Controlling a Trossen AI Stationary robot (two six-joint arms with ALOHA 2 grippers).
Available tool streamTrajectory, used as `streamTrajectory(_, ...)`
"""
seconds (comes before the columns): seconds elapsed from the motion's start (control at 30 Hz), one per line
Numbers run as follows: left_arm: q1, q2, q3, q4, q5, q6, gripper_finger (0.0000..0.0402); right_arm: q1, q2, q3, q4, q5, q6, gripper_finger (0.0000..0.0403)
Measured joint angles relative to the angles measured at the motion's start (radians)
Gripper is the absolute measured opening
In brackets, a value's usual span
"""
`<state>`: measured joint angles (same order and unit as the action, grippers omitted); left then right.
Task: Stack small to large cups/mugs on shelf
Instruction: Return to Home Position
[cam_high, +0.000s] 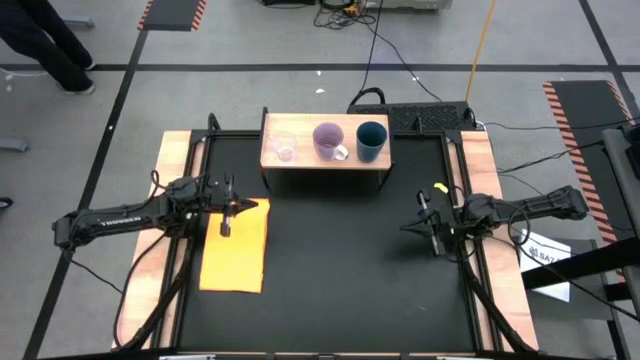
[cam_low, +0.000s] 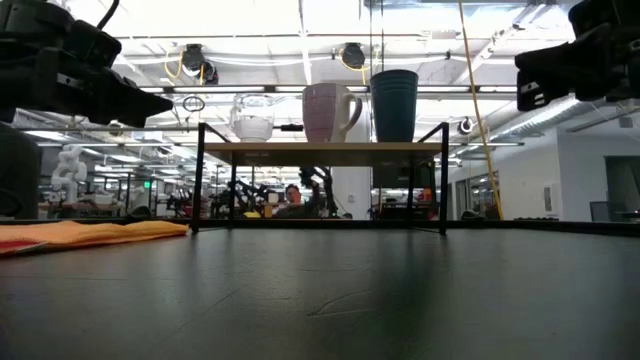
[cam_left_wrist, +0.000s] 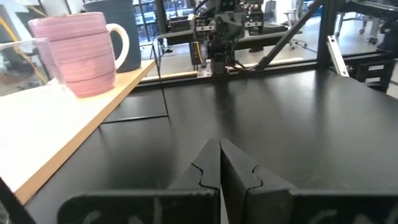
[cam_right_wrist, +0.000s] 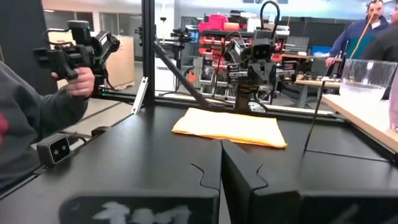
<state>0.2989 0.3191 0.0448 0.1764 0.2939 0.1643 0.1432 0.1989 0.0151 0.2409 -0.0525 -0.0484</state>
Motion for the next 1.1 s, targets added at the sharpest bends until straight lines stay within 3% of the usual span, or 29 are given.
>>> streamTrajectory(0.6,0.002,0.000,0.000,-0.032,0.019,-0.010,0.0008,0.000,0.000,0.000,-0.018,0.000,0.009,0.0000)
streamTrajectory(0.87,0.002,0.001,0.000,-0.090,-0.033,-0.012,0.0012,0.001,0.002,0.000,-0.154,0.000,0.067,0.0000)
streamTrajectory(1.1,0.002,0.001,0.000,-0.086,-0.033,-0.016,0.0012,0.001,0.005,0.000,-0.125,0.000,0.089,0.0000)
